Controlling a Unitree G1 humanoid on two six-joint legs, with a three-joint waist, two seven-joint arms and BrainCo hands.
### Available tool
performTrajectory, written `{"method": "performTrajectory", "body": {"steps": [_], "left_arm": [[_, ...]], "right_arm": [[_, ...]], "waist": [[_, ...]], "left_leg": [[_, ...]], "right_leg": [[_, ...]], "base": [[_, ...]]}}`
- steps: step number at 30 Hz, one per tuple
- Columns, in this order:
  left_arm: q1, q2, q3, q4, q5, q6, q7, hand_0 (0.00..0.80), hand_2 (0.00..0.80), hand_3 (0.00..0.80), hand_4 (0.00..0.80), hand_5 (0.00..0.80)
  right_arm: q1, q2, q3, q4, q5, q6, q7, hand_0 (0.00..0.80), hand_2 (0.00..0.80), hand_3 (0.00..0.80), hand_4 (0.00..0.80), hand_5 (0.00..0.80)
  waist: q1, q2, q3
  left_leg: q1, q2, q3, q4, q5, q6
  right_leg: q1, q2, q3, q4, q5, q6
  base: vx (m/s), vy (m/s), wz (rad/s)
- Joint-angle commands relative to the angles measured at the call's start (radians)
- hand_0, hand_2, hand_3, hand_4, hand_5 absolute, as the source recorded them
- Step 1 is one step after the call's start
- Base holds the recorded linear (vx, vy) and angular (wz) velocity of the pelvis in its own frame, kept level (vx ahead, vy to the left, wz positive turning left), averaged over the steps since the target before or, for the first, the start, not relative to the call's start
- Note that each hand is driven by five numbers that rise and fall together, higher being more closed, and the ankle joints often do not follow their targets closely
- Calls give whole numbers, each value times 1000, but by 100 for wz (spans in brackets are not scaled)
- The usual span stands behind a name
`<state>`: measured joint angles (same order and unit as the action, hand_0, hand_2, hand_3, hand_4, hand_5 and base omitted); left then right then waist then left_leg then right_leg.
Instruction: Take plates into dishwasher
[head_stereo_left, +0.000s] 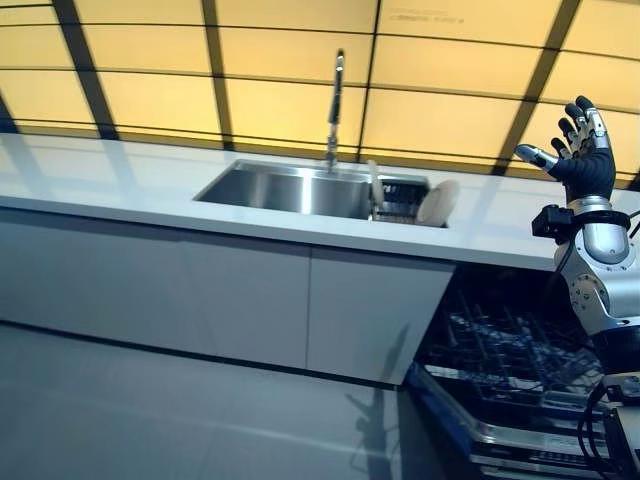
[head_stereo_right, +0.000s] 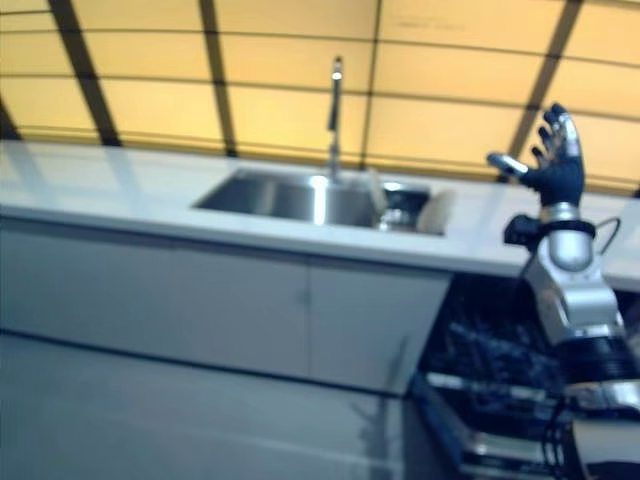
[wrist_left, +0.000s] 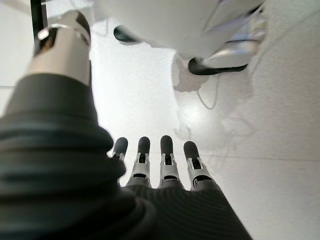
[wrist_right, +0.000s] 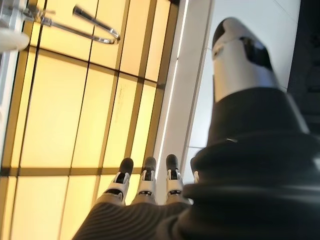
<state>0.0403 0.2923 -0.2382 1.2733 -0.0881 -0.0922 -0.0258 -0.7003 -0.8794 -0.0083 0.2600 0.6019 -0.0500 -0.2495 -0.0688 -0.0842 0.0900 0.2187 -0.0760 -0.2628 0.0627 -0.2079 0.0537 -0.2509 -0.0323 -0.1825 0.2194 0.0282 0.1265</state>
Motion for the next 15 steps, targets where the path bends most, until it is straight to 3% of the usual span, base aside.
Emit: {"method": "performTrajectory", "body": {"steps": [1,4,5,6,7,8,9,11,13,14,15], "left_arm": [[3,31,24,21,38,-58,13,0,0,0,0,0],[-2,37,28,-1,33,-67,7,0,0,0,0,0],[-7,37,29,-16,25,-74,1,0,0,0,0,0],[-8,37,29,-18,24,-76,1,0,0,0,0,0],[-11,35,26,-24,21,-87,-1,0,0,0,0,0],[-12,35,25,-25,22,-88,-1,0,0,0,0,0],[-19,31,14,-33,16,-102,0,0,0,0,0,0],[-27,21,-4,-37,12,-122,7,0,0,0,0,0],[-32,11,-20,-49,11,-131,18,0,0,0,0,0],[-33,10,-24,-67,14,-124,20,0,0,0,0,0],[-35,11,-28,-88,15,-109,23,0,0,0,0,0]], "right_arm": [[-49,-41,-44,-75,1,-9,7,0,0,0,0,0],[-47,-36,-39,-96,8,0,-1,0,0,0,0,0],[-44,-29,-30,-116,-1,6,-9,0,0,0,0,0],[-43,-28,-29,-119,-2,7,-9,0,0,0,0,0],[-41,-27,-21,-127,2,8,-15,0,0,0,0,0],[-41,-26,-19,-127,2,7,-16,0,0,0,0,0],[-39,-25,-7,-131,0,5,-23,0,0,0,0,0],[-31,-24,3,-141,1,2,-35,0,0,0,0,0],[-25,-26,11,-148,-6,-1,-45,0,0,0,0,0],[-24,-28,10,-151,-9,0,-49,0,0,0,0,0],[-27,-30,12,-153,-5,3,-58,0,0,0,0,0]], "waist": [[-3,11,-68],[-8,27,-81],[-11,34,-86],[-12,34,-87],[-13,36,-89],[-13,36,-89],[-12,33,-90],[-2,9,-87],[17,-25,-67],[27,-37,-54],[38,-45,-41]], "left_leg": [[151,-58,25,-66,11,-34],[146,-22,42,-6,66,-69],[128,-3,53,69,135,-96],[125,-1,54,79,144,-99],[105,3,56,139,202,-117],[101,3,56,150,210,-120],[69,-2,54,236,284,-143],[-20,-40,76,423,360,-170],[-145,-87,150,661,364,-188],[-229,-92,192,796,332,-190],[-295,-72,226,846,308,-183]], "right_leg": [[34,-30,61,-139,167,-49],[50,-24,64,-119,132,-62],[66,-18,65,-117,114,-72],[68,-18,65,-118,112,-74],[83,-12,67,-125,103,-82],[85,-11,67,-126,102,-83],[109,-6,69,-140,94,-96],[153,-27,73,-160,87,-113],[212,-55,70,-167,66,-131],[231,-65,69,-164,61,-138],[251,-69,69,-163,50,-144]], "base": [[353,-163,23],[237,-147,22],[193,-144,-4],[189,-150,10],[87,-75,12],[160,-141,7],[143,-131,-3],[171,-176,-21],[137,-170,-22],[96,-164,23],[40,-134,26]]}}
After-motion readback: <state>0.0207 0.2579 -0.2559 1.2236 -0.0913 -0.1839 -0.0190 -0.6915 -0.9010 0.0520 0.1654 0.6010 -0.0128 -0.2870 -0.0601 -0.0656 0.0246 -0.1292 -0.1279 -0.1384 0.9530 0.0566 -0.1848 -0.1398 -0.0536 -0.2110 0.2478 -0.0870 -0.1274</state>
